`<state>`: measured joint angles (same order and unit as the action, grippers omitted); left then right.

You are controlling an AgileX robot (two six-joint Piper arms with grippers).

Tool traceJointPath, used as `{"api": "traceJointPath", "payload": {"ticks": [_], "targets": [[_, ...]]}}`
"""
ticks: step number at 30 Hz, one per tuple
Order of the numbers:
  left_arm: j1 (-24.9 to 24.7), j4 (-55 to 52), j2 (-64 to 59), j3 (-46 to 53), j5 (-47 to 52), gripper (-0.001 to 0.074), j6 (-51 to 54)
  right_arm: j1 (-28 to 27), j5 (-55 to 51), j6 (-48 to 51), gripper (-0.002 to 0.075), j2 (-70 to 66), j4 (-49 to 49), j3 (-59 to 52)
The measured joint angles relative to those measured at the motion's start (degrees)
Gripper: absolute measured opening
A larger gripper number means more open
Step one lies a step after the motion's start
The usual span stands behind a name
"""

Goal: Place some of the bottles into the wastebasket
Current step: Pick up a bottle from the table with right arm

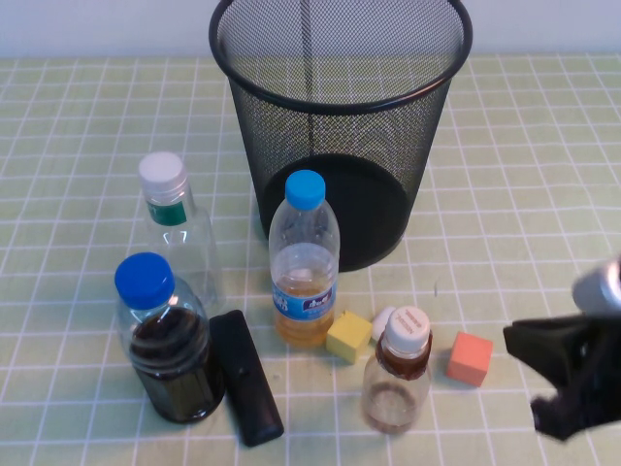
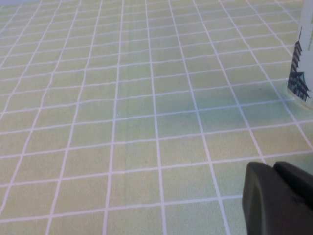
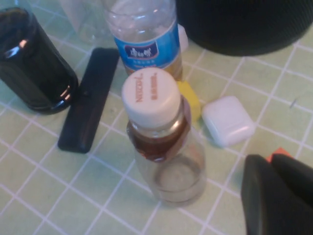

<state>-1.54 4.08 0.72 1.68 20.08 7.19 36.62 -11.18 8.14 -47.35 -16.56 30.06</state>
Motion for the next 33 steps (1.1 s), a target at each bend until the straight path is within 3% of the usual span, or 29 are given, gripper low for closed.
{"api": "traceJointPath", "payload": {"ticks": [2, 5, 9, 11, 19, 22, 33], "targets": [[0.00, 0.00, 0.00, 0.00, 0.00, -0.0004, 0.00, 3.23, 5.67, 0.28, 0.0057, 2.27, 0.00, -4.70], [0.00, 0.00, 0.00, 0.00, 0.00, -0.0004, 0.00, 8.58, 14.37, 1.84, 0.0193, 4.10, 0.00, -9.55], [0.00, 0.00, 0.00, 0.00, 0.00, -0.0004, 0.00, 14.81, 26.95, 2.17, 0.0471, 2.83, -0.66, -13.85], [0.00, 0.00, 0.00, 0.00, 0.00, -0.0004, 0.00, 16.32, 32.63, 2.58, 0.0563, 1.03, -0.44, -14.91], [0.00, 0.00, 0.00, 0.00, 0.00, -0.0004, 0.00, 16.79, 58.70, 4.23, 0.0573, -12.93, 0.91, -14.91], [0.00, 0.00, 0.00, 0.00, 0.00, -0.0004, 0.00, 16.79, 65.86, -0.96, 0.0570, -18.72, 4.31, -14.68], [0.00, 0.00, 0.00, 0.00, 0.00, -0.0004, 0.00, 16.66, 68.08, -4.53, 0.0567, -32.50, 3.60, -9.23]]}}
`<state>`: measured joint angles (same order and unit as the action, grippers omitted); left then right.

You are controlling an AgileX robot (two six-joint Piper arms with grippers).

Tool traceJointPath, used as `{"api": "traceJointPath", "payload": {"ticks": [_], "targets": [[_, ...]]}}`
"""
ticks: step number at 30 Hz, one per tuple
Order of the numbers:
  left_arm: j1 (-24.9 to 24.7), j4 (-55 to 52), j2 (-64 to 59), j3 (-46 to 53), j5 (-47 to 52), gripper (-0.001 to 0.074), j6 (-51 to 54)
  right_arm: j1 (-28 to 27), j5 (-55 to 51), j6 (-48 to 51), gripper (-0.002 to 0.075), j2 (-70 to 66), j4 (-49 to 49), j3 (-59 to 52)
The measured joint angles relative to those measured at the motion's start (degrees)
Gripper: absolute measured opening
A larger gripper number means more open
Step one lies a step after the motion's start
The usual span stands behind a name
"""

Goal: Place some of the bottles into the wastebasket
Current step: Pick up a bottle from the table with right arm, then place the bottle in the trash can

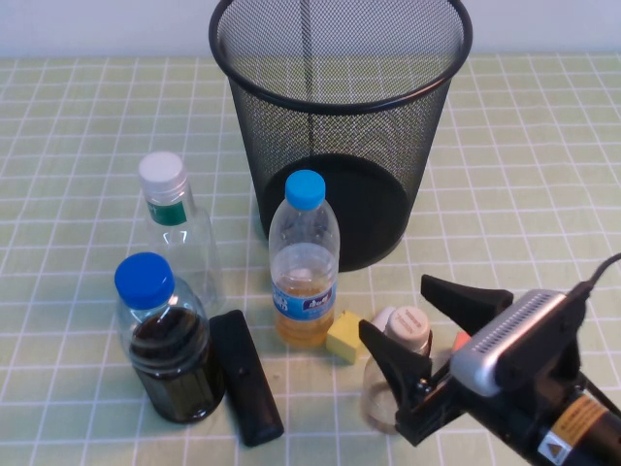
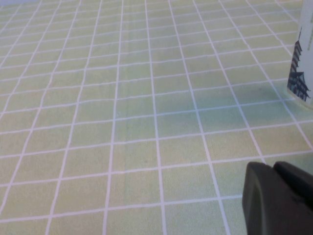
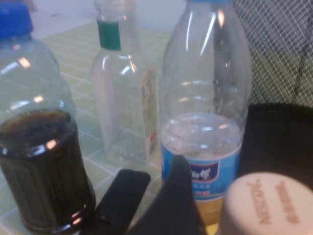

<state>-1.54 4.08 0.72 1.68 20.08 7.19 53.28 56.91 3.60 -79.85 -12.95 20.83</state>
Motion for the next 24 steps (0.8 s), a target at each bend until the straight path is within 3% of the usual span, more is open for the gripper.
{"api": "traceJointPath", "payload": {"ticks": [2, 5, 10, 13, 17, 22, 24], "targets": [[0.00, 0.00, 0.00, 0.00, 0.00, -0.0004, 0.00, 0.00, 0.01, 0.00, 0.0544, -1.19, -0.21, 0.20], [0.00, 0.00, 0.00, 0.00, 0.00, -0.0004, 0.00, 0.00, -1.70, -1.90, 0.0432, -1.61, -1.72, 0.67], [0.00, 0.00, 0.00, 0.00, 0.00, -0.0004, 0.00, 0.00, -3.53, -2.17, 0.0124, -0.57, -2.38, 0.67], [0.00, 0.00, 0.00, 0.00, 0.00, -0.0004, 0.00, -0.08, -10.37, 0.51, 0.0003, 3.18, -4.04, 1.88], [0.00, 0.00, 0.00, 0.00, 0.00, -0.0004, 0.00, -0.08, -25.32, 14.21, -0.0006, 10.62, -13.71, 5.96], [0.00, 0.00, 0.00, 0.00, 0.00, -0.0004, 0.00, -0.08, -35.06, 41.79, -0.0006, 19.11, -38.11, 11.92], [0.00, 0.00, 0.00, 0.00, 0.00, -0.0004, 0.00, -0.39, -38.18, 47.66, -0.0006, 21.32, -40.87, 13.38]]}}
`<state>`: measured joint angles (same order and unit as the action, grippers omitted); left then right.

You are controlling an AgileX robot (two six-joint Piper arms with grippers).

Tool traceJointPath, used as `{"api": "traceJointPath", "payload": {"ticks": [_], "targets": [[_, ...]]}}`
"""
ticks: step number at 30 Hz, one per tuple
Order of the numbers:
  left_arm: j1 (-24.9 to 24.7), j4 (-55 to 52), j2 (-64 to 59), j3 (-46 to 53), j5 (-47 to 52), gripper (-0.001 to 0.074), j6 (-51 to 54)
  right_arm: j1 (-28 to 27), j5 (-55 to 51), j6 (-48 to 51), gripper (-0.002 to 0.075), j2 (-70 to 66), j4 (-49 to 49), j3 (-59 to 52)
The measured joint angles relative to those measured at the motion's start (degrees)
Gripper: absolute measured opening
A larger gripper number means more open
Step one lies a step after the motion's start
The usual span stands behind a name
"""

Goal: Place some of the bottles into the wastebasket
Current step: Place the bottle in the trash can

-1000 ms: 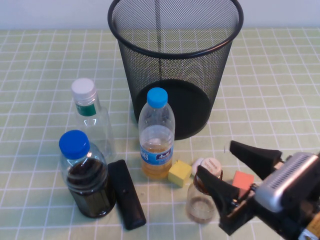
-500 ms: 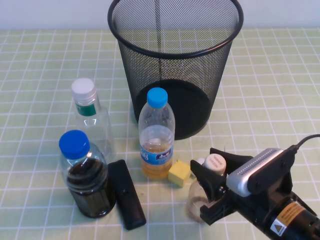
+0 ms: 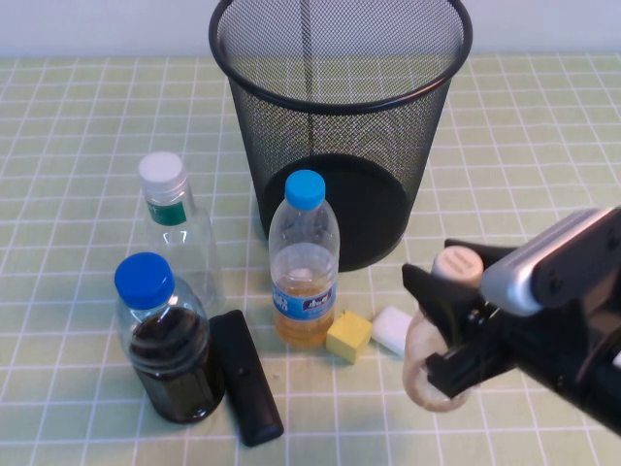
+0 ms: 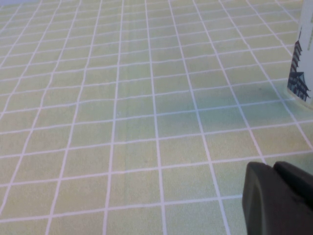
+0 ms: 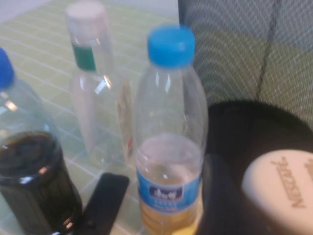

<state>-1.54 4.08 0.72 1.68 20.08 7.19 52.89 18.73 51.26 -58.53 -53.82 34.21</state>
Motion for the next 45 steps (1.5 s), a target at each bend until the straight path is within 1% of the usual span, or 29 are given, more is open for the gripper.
{"api": "traceJointPath", "payload": {"ticks": [1, 3, 6, 11, 13, 18, 20, 22, 24, 27, 30, 38, 41, 45], "targets": [[0.00, 0.00, 0.00, 0.00, 0.00, -0.0004, 0.00, -0.58, -2.66, -0.48, -0.0006, 1.00, 1.44, 0.83], [0.00, 0.00, 0.00, 0.00, 0.00, -0.0004, 0.00, -2.69, -8.33, -4.58, -0.0006, 1.91, 6.02, 2.50], [0.00, 0.00, 0.00, 0.00, 0.00, -0.0004, 0.00, -8.00, -17.88, -17.42, -0.0006, 2.09, 15.67, 5.12], [0.00, 0.00, 0.00, 0.00, 0.00, -0.0004, 0.00, -18.74, -40.46, -43.81, -0.0006, 1.98, 32.01, 10.23], [0.00, 0.00, 0.00, 0.00, 0.00, -0.0004, 0.00, -21.79, -46.14, -51.98, -0.0006, 2.09, 37.91, 11.97], [0.00, 0.00, 0.00, 0.00, 0.00, -0.0004, 0.00, -24.85, -57.86, -65.14, -0.0006, 1.81, 54.71, 19.72], [0.00, 0.00, 0.00, 0.00, 0.00, -0.0004, 0.00, -24.99, -64.10, -70.30, -0.0006, 0.87, 63.07, 25.82], [0.00, 0.00, 0.00, 0.00, 0.00, -0.0004, 0.00, -24.99, -69.41, -73.54, -0.0006, -0.54, 69.22, 32.55], [0.00, 0.00, 0.00, 0.00, 0.00, -0.0004, 0.00, -25.23, -73.15, -73.82, -0.0006, -2.78, 72.83, 40.18], [0.00, 0.00, 0.00, 0.00, 0.00, -0.0004, 0.00, -25.21, -75.27, -70.28, -0.0006, -8.10, 73.09, 54.26], [0.00, 0.00, 0.00, 0.00, 0.00, -0.0004, 0.00, -25.21, -75.27, -66.67, -0.0006, -14.47, 70.77, 67.80], [0.00, 0.00, 0.00, 0.00, 0.00, -0.0004, 0.00, -25.21, -75.15, -54.69, -0.0006, -35.02, 60.17, 102.21], [0.00, 0.00, 0.00, 0.00, 0.00, -0.0004, 0.00, -25.21, -75.15, -53.06, -0.0006, -41.73, 54.88, 110.21], [0.00, 0.00, 0.00, 0.00, 0.00, -0.0004, 0.00, -25.21, -74.45, -50.82, -0.0006, -49.02, 49.19, 114.84]]}}
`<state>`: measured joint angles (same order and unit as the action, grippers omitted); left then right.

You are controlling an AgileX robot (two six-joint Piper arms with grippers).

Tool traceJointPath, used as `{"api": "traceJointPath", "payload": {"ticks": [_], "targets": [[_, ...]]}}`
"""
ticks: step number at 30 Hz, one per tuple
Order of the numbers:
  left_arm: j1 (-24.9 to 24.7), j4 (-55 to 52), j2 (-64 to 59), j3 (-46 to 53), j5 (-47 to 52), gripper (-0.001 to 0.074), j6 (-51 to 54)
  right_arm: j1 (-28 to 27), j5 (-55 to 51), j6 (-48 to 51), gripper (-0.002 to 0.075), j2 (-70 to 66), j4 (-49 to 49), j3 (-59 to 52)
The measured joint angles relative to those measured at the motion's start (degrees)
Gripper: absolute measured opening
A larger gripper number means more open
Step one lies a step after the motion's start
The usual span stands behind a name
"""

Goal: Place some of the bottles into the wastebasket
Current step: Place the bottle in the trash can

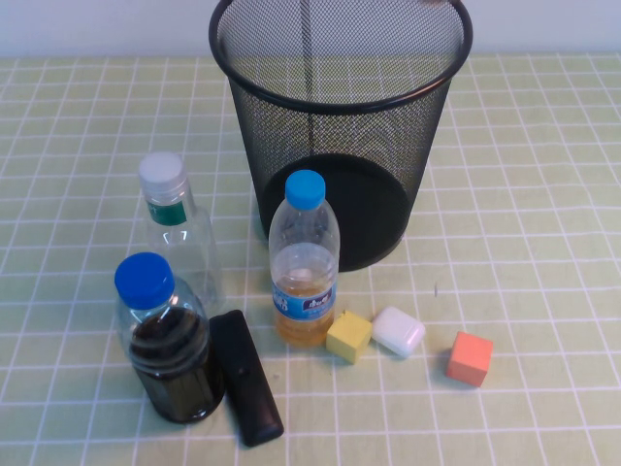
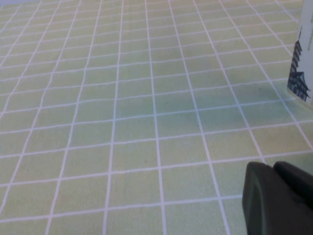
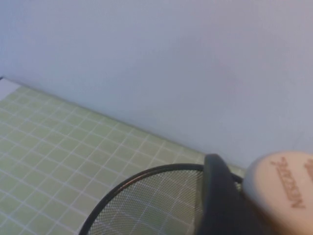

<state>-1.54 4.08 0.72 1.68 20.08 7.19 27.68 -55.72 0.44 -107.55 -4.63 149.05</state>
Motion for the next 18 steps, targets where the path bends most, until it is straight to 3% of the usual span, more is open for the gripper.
{"api": "traceJointPath", "payload": {"ticks": [8, 16, 18], "targets": [[0.00, 0.00, 0.00, 0.00, 0.00, -0.0004, 0.00, 0.10, 4.81, 2.55, -0.0006, -10.01, -0.19, 0.26], [0.00, 0.00, 0.00, 0.00, 0.00, -0.0004, 0.00, 0.10, -0.16, 2.12, -0.0003, -13.95, -1.43, 0.26], [0.00, 0.00, 0.00, 0.00, 0.00, -0.0004, 0.00, 0.20, -2.58, 2.12, 0.0043, -14.32, -1.32, 0.26]]}}
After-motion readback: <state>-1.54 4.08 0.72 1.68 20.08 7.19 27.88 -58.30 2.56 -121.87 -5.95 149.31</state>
